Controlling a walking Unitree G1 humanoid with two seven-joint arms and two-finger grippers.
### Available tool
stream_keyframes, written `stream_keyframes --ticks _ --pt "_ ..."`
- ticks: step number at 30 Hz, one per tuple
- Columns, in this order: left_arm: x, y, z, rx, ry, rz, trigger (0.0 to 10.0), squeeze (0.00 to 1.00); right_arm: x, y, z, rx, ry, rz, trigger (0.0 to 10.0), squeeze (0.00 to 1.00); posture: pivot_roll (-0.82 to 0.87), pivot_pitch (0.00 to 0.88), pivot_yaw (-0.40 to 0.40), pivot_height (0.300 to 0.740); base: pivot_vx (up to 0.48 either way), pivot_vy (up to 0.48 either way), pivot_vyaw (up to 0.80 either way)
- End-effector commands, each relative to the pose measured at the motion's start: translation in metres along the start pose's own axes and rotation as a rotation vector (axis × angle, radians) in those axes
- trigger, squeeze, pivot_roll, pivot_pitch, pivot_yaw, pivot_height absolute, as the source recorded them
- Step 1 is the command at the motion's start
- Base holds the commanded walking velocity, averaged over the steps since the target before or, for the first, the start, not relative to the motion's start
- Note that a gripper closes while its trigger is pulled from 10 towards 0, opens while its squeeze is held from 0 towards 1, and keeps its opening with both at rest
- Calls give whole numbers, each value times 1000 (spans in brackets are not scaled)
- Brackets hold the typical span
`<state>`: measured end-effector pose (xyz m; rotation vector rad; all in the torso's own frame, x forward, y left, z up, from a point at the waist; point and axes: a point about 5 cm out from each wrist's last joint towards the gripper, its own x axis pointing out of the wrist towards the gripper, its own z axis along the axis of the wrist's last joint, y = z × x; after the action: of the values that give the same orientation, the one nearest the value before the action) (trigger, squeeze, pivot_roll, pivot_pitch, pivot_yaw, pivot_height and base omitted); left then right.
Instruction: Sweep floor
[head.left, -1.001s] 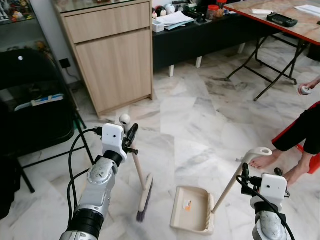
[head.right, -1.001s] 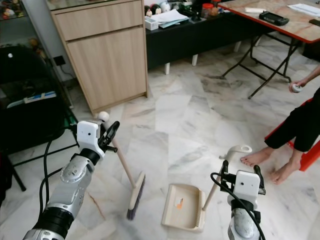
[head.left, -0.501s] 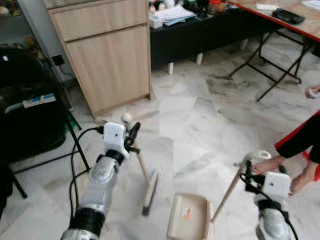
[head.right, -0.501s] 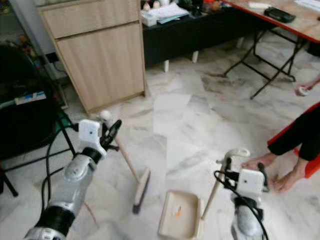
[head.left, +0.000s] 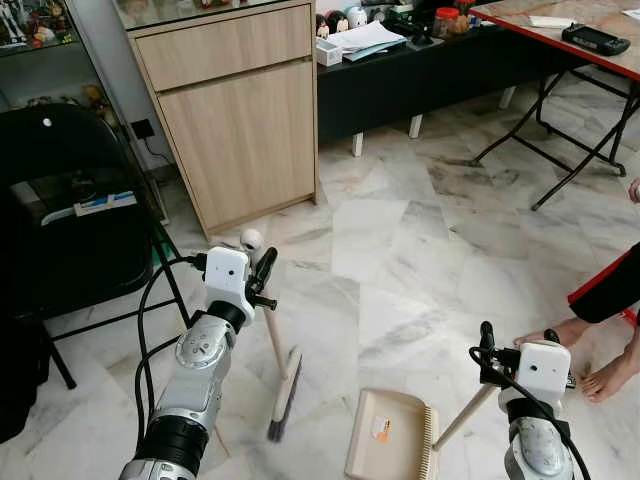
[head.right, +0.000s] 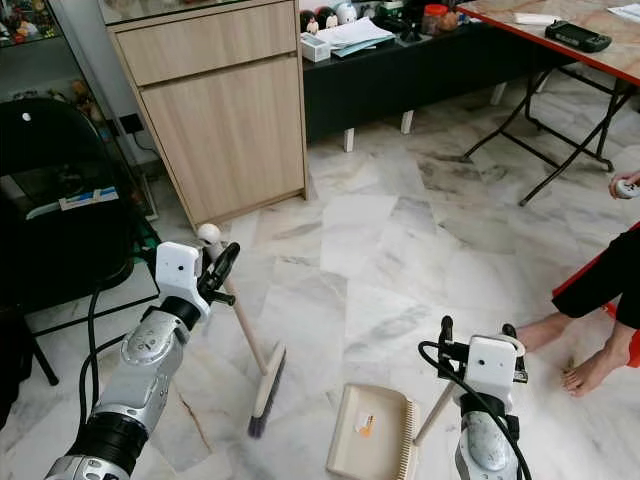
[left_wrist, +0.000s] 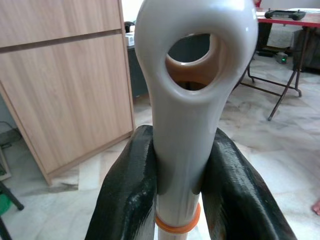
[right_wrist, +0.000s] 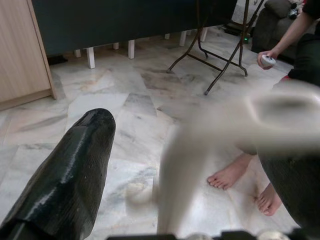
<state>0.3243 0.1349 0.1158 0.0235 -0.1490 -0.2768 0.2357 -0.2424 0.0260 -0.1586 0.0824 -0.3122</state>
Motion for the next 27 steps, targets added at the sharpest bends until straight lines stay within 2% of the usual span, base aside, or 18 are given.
stream_keyframes --ticks 1,20,27 --pt "1 2 5 3 -31 5 10000 0 -1 -4 -2 -1 11 -17 10000 0 30 62 15 740 0 0 0" --pt "1 2 5 6 -31 1 10000 0 -3 -13 -21 -39 127 -51 10000 0 35 60 20 740 0 0 0" --pt "2 3 6 6 -33 2 10000 0 2 -24 -15 -67 86 -52 10000 0 36 64 20 740 0 0 0"
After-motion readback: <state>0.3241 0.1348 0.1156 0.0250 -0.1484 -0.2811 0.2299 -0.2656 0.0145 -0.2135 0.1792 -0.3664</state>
